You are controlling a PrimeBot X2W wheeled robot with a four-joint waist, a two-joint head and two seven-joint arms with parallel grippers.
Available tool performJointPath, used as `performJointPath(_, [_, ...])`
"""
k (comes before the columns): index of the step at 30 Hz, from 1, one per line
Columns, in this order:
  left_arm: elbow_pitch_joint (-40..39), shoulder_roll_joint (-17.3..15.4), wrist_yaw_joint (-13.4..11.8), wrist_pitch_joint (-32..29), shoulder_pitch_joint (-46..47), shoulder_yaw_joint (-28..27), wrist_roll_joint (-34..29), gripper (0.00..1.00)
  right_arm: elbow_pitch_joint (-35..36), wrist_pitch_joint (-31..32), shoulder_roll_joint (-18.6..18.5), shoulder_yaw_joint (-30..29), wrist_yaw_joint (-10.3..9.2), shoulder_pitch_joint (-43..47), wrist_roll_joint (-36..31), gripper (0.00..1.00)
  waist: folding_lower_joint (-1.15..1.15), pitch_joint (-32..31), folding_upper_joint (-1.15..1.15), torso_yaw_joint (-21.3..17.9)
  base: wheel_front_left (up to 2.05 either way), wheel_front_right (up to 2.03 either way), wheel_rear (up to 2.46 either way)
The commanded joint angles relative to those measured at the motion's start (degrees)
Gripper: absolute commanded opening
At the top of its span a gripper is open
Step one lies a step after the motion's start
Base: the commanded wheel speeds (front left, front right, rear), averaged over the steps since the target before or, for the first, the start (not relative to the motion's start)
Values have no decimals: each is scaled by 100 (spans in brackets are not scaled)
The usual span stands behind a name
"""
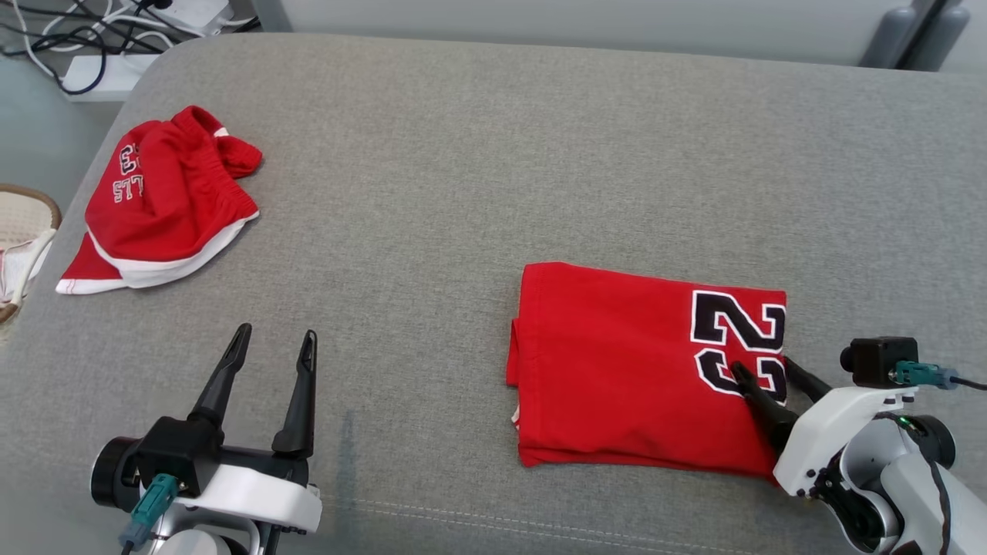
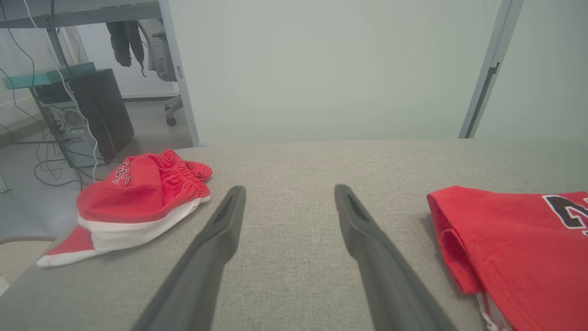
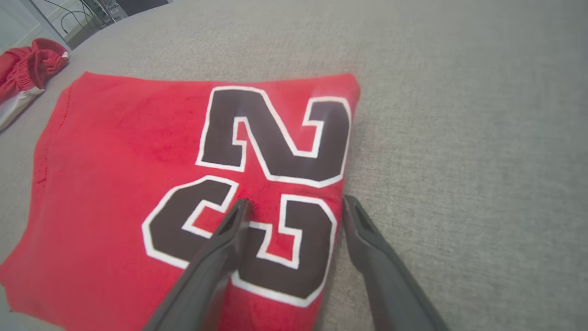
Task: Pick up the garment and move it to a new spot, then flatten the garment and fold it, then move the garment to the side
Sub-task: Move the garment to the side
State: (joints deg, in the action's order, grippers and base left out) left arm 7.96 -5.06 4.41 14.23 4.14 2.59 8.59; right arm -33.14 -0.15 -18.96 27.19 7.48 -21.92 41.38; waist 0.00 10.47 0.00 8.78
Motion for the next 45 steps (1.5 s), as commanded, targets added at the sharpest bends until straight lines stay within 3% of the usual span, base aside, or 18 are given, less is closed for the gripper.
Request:
performJointPath(1, [-114,-89,-55,68,278,-171,-1,100,-120,180,-84,208,1,-143,280,100,0,67,0,98,0,0,0])
performJointPath(4, [-98,-81,-65,72,285,-177,6,100,-211,420,-78,417,1,-209,534,96,0,81,0,128,0,0,0])
performJointPath(5, [-95,-79,-69,73,285,-179,8,100,-194,474,-91,498,1,-224,607,35,0,85,0,130,0,0,0])
performJointPath(6, [-94,-78,-73,73,284,-183,9,100,-177,482,-111,549,1,-238,671,0,0,89,0,127,0,0,0])
performJointPath(17, [-185,-87,-71,76,256,-236,5,100,19,180,-391,887,1,-326,847,0,0,70,0,-217,0,0,0])
performJointPath(33, [-214,-278,-25,76,472,-157,-66,100,267,-366,-542,801,1,-121,911,0,0,227,0,-1658,0,0,0])
performJointPath(45, [-200,-212,34,76,770,114,-42,100,-95,-550,-625,731,1,-1263,709,0,0,560,0,-1840,0,0,0])
